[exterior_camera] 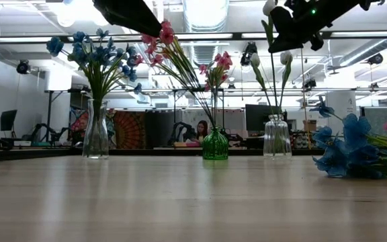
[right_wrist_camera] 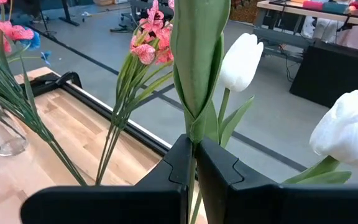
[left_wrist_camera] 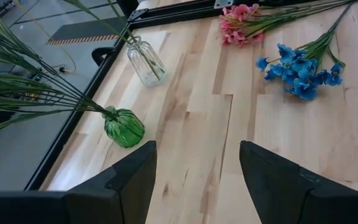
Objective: Sort flowers into vase by color
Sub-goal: Put the white flower into the right transparent vase
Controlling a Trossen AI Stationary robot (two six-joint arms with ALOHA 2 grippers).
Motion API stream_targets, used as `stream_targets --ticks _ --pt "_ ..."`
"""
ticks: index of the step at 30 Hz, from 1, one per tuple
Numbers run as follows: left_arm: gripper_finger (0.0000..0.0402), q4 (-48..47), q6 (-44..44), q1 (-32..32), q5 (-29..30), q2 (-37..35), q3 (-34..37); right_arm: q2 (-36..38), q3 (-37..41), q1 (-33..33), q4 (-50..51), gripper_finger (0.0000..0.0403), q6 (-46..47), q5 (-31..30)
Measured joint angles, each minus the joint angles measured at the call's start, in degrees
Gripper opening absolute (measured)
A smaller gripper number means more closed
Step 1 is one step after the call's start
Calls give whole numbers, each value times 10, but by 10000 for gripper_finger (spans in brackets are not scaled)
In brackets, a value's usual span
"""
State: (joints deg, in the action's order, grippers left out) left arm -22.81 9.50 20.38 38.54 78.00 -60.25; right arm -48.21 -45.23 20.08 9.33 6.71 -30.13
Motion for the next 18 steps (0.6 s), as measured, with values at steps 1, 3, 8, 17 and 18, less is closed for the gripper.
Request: stream_targets --ticks 1,3,8,17,18 --pt "213 0 0 0 0 0 0 0 0 0 -1 13 1 0" --pt "213 0 0 0 0 0 0 0 0 0 -2 13 1 0" --pt "213 0 0 0 0 0 0 0 0 0 -2 13 1 0" --pt "213 0 0 0 0 0 0 0 0 0 5 50 6 1" --pt "213 0 0 0 0 0 0 0 0 0 8 61 9 0"
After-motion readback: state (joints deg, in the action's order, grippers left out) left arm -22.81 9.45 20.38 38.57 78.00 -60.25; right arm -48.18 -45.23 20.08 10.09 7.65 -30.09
